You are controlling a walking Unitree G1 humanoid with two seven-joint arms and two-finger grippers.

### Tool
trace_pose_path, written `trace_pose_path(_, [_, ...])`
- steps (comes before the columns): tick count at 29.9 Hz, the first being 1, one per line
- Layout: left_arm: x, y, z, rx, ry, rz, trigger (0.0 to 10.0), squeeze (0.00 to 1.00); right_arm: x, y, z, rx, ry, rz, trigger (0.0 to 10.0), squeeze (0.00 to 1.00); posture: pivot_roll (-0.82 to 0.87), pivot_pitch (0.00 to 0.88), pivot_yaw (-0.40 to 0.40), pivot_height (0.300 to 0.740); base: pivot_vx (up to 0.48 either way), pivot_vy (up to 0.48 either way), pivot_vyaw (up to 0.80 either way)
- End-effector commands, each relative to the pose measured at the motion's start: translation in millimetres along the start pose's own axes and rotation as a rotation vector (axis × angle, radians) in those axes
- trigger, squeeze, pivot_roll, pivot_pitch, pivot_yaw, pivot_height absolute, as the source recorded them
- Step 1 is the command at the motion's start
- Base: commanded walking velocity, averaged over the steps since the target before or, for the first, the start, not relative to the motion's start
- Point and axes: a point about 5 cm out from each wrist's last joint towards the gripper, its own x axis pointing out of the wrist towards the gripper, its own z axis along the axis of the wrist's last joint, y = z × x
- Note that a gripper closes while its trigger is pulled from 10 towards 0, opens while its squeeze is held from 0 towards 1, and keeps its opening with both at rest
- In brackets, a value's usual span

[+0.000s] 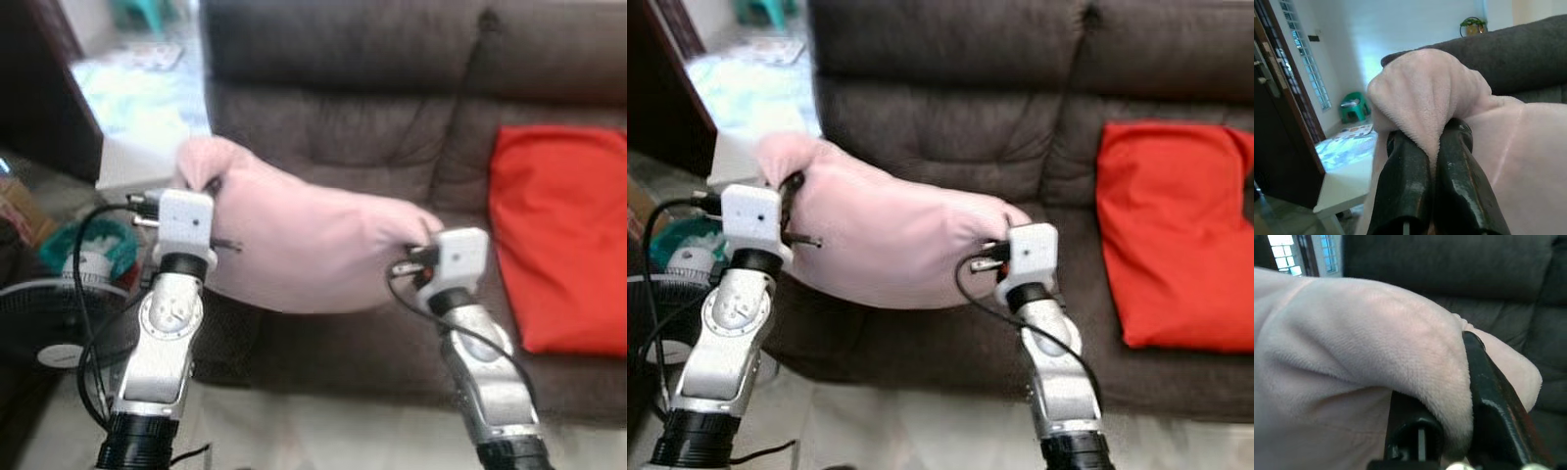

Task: Move the pillow to the sofa from floor

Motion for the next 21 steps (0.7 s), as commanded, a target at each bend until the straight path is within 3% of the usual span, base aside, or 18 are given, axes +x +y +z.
trace_pose_path(1, [0.3,3.3,5,0.016,-0.030,0.006,10.0,0.00,5.3,5.8,17,0.006,-0.076,0.022,10.0,0.00,0.19,0.082,-0.048,0.740,0.270,0.000,0.00])
trace_pose_path(7, [1.0,4.0,5,0.017,-0.030,0.009,10.0,0.00,6.2,7.8,19,-0.024,-0.082,0.043,10.0,0.00,0.18,0.081,-0.047,0.740,0.270,0.000,0.00])
trace_pose_path(14, [1.9,2.2,6,0.016,-0.031,0.003,10.0,0.00,5.4,11.1,18,-0.023,-0.079,0.053,10.0,0.00,0.19,0.080,-0.045,0.740,0.273,0.000,0.75])
trace_pose_path(17, [2.3,3.6,5,0.020,-0.029,0.013,10.0,0.00,4.3,14.0,18,-0.018,-0.078,0.084,10.0,0.00,0.18,0.080,-0.046,0.740,0.270,0.000,0.00])
trace_pose_path(21, [2.4,3.0,5,0.019,-0.027,0.012,10.0,0.00,3.9,17.2,18,-0.033,-0.083,0.105,10.0,0.00,0.19,0.080,-0.047,0.740,0.269,0.000,0.77])
